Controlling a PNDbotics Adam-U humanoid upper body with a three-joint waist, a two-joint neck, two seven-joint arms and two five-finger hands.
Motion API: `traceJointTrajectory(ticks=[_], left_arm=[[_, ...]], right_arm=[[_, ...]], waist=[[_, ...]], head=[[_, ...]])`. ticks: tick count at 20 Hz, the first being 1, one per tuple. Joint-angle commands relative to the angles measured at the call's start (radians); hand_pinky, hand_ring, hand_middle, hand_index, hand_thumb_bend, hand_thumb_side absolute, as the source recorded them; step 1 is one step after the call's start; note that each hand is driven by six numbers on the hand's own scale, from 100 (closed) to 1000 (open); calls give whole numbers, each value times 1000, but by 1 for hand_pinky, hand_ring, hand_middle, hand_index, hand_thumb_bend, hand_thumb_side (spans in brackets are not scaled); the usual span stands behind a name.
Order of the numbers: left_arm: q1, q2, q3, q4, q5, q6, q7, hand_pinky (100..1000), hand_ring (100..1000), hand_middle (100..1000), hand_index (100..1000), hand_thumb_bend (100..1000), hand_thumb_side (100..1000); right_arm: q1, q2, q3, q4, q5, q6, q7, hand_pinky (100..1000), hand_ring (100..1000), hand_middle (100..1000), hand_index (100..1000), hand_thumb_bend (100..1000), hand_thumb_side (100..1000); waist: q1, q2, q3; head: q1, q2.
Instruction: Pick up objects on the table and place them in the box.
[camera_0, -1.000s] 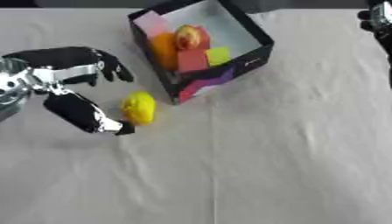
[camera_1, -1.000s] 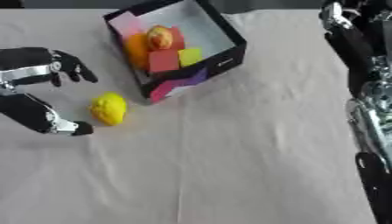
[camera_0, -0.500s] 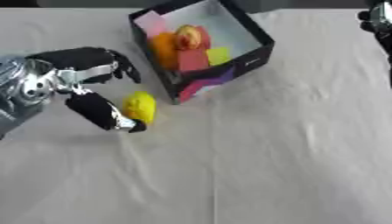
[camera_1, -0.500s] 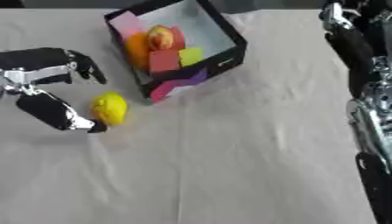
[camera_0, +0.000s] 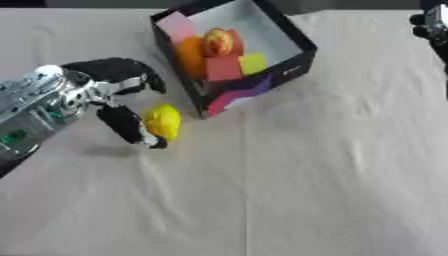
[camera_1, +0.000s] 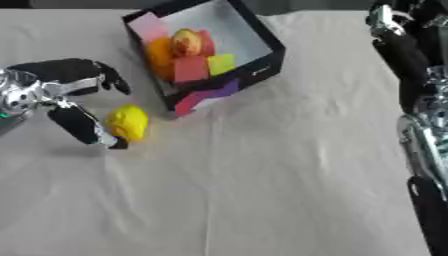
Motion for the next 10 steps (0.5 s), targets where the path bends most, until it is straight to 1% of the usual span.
traceJointTrajectory(ticks=[1,6,7,9,10], left_arm=[[-31,-18,-4,47,-33,-12,15,723,818,789,834,614,400],[-59,-72,-9,122,-43,-17,51,706,806,777,814,593,393],[-62,-79,-11,133,-42,-20,58,707,807,778,791,597,394],[-69,-88,-17,148,-50,-30,63,709,808,779,783,599,383],[-71,-92,-17,154,-57,-35,66,704,805,776,761,585,371]], right_arm=[[-9,-10,-2,-14,6,-1,2,781,708,675,794,100,373],[-8,-7,-1,-13,6,-1,3,782,709,675,795,100,374],[-8,-7,-1,-13,6,-1,3,782,709,675,795,100,375],[-8,-7,-1,-13,6,-1,3,782,709,675,795,100,375],[-8,-7,-1,-12,6,-1,3,782,709,676,795,100,376]], waist=[[-1,-22,1],[-2,-22,3],[-2,-22,3],[-2,-21,3],[-2,-21,3]], head=[[6,-3],[9,-1],[9,-2],[10,-1],[11,-1]])
